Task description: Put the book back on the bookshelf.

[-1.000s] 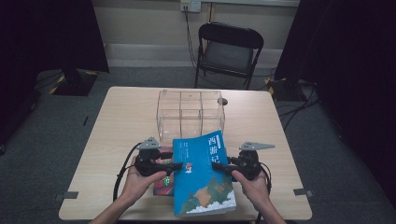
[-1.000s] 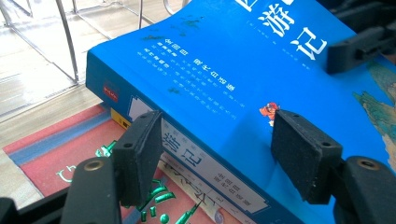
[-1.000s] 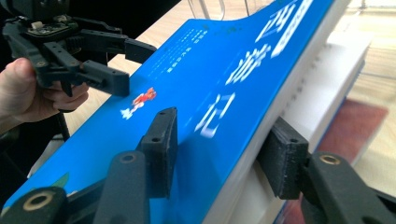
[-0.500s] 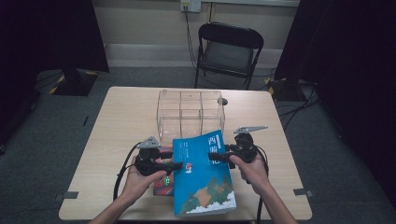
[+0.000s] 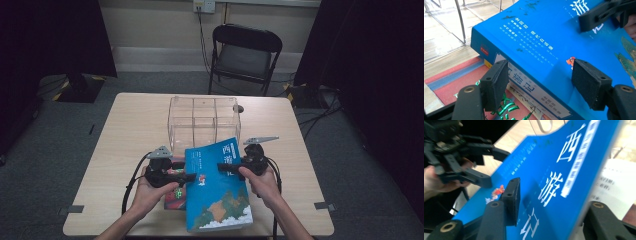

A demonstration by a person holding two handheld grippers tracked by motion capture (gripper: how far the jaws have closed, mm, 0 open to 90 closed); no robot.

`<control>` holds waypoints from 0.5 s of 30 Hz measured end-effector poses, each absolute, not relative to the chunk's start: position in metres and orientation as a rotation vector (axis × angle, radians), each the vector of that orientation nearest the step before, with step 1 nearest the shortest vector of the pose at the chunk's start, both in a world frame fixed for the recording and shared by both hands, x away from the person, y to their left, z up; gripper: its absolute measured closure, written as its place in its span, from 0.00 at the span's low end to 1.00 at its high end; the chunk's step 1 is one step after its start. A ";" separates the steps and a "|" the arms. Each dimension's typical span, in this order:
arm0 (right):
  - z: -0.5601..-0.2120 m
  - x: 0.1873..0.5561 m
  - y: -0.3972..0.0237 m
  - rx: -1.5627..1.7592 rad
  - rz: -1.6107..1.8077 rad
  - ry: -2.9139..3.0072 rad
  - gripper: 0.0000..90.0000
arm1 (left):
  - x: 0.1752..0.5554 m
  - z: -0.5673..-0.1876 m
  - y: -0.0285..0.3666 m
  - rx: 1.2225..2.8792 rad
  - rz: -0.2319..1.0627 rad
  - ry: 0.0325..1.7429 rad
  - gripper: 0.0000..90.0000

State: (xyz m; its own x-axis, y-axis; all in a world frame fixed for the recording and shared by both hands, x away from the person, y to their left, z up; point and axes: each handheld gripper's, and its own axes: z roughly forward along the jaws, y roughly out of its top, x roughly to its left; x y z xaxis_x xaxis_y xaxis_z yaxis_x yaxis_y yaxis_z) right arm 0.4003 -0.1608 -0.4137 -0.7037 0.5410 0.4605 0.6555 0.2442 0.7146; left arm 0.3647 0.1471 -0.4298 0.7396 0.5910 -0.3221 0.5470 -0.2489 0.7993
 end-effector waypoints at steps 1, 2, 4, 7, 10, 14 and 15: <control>-0.414 0.400 -0.160 -1.153 -1.458 -2.396 0.62 | 0.365 -0.430 0.147 1.913 0.053 0.871 0.34; -0.414 0.399 -0.160 -1.140 -1.454 -2.392 0.64 | 0.364 -0.430 0.147 1.910 0.054 0.874 0.34; -0.413 0.396 -0.163 -1.123 -1.451 -2.393 0.67 | 0.364 -0.431 0.148 1.905 0.047 0.874 0.34; -0.414 0.393 -0.167 -1.111 -1.449 -2.376 0.68 | 0.366 -0.432 0.148 1.898 0.037 0.877 0.33; -0.419 0.399 -0.164 -1.104 -1.464 -2.329 0.64 | 0.366 -0.432 0.149 1.902 0.037 0.877 0.33; -0.420 0.405 -0.160 -1.099 -1.462 -2.328 0.67 | 0.367 -0.432 0.148 1.896 0.031 0.882 0.32; -0.420 0.406 -0.160 -1.100 -1.465 -2.326 0.70 | 0.367 -0.433 0.148 1.893 0.031 0.883 0.32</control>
State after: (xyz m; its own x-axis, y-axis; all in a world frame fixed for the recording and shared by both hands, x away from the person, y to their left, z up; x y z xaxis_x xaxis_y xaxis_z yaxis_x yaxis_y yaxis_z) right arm 0.4058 -0.1600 -0.4199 -0.7100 0.4900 0.5057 0.6678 0.2406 0.7044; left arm 0.3667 0.1482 -0.4326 0.7326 0.5856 -0.3468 0.5598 -0.2286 0.7965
